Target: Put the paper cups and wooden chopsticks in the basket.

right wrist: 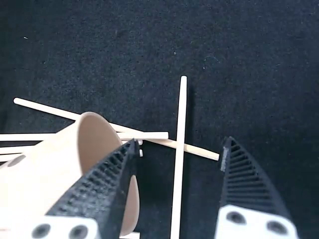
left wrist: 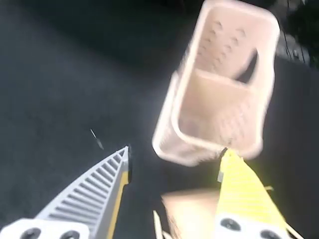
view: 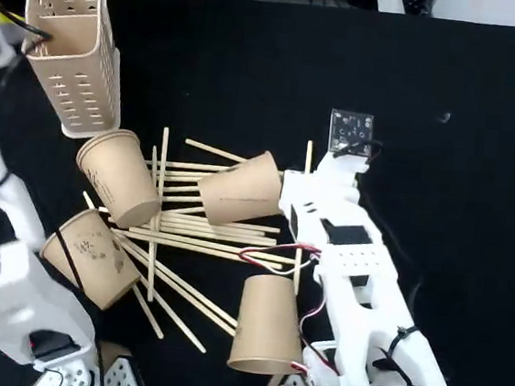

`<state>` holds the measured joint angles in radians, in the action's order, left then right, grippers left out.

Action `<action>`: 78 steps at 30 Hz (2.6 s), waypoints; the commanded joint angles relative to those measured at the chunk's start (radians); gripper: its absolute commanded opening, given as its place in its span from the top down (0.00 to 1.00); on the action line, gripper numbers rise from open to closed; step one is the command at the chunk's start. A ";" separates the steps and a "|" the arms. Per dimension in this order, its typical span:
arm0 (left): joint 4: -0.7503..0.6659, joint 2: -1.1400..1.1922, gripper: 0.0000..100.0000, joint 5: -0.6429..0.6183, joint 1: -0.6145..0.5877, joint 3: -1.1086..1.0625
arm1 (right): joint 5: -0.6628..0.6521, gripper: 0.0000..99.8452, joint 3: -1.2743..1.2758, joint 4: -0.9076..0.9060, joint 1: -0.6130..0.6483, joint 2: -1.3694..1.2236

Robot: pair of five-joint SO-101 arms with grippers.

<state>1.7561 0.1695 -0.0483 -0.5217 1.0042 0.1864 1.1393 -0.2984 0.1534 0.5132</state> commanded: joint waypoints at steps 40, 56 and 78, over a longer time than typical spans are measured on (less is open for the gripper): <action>-0.425 -0.170 0.68 -0.448 0.131 -0.578 | -0.002 0.73 -0.024 0.012 0.009 -0.002; -0.531 -0.064 0.68 -0.559 0.133 -0.622 | -0.002 0.73 -0.022 0.012 0.011 -0.002; -0.606 -0.031 0.96 -0.397 0.171 -0.513 | -0.002 0.73 -0.021 0.017 0.012 -0.002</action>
<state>1.2129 0.1542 -0.4580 -0.3836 0.3874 0.1864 1.1393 -0.2984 0.1534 0.5132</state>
